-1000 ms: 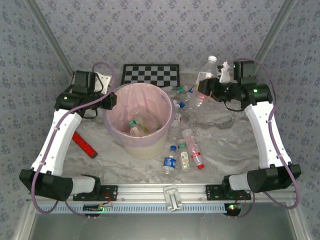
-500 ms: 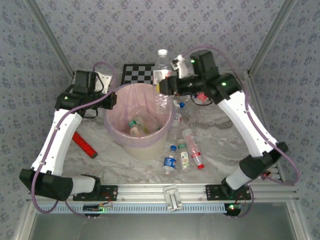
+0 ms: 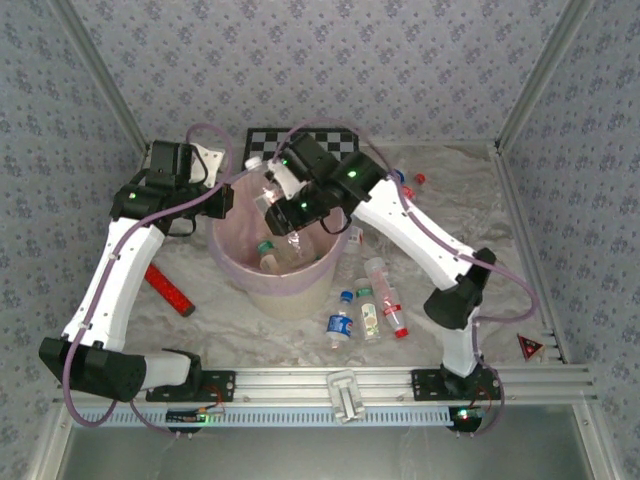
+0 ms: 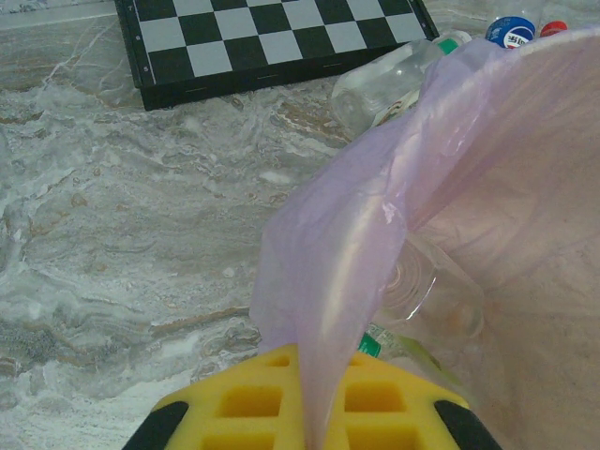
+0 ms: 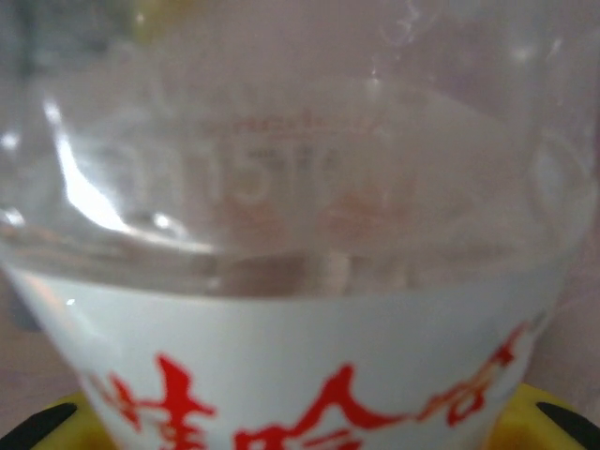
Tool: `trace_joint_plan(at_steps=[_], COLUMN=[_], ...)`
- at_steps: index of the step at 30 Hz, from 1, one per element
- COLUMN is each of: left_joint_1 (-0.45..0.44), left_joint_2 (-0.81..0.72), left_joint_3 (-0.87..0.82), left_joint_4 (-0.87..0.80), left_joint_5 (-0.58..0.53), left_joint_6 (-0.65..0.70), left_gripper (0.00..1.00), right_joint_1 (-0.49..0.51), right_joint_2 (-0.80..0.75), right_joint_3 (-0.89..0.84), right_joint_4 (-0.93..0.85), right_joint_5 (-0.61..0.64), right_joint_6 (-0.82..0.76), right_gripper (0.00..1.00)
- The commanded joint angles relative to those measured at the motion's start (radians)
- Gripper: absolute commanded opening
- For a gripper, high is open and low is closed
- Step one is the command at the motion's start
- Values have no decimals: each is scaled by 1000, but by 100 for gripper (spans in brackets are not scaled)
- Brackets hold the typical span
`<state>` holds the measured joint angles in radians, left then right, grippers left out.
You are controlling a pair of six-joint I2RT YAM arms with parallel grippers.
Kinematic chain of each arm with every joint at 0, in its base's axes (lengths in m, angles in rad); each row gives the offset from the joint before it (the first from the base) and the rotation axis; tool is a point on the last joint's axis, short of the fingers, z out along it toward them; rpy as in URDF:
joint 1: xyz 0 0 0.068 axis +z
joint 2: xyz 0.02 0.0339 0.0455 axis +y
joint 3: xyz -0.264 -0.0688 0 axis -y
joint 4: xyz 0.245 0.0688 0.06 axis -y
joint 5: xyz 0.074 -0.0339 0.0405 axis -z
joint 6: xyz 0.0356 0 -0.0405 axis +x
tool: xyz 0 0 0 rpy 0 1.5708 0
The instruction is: Put the plastic bottles in the bin
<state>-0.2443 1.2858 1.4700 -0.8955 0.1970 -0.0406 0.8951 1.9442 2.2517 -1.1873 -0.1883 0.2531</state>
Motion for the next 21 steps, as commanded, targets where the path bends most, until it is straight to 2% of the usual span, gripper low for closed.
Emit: trace_joint_plan(at_steps=[1, 6, 15, 18, 21], left_joint_1=[-10, -10, -10, -12, -12], left_joint_2=[7, 5, -3, -2, -2], left_joint_3=[27, 27, 23, 23, 23], left_joint_4=[27, 21, 18, 18, 20], left_joint_5=[50, 47, 42, 42, 41], left_joint_6=[-10, -10, -12, -10, -11], left_gripper=[0, 0, 0, 0, 0], right_joint_1=[23, 32, 27, 31, 35], right_joint_2=[70, 124, 155, 157, 142], right_joint_3=[35, -32, -230, -276, -294], right_joint_4=[-118, -68, 167, 200, 206], right_joint_5=[89, 63, 21, 19, 33], right_joint_6=[-40, -29, 75, 81, 80], right_gripper=[36, 37, 43, 47, 57])
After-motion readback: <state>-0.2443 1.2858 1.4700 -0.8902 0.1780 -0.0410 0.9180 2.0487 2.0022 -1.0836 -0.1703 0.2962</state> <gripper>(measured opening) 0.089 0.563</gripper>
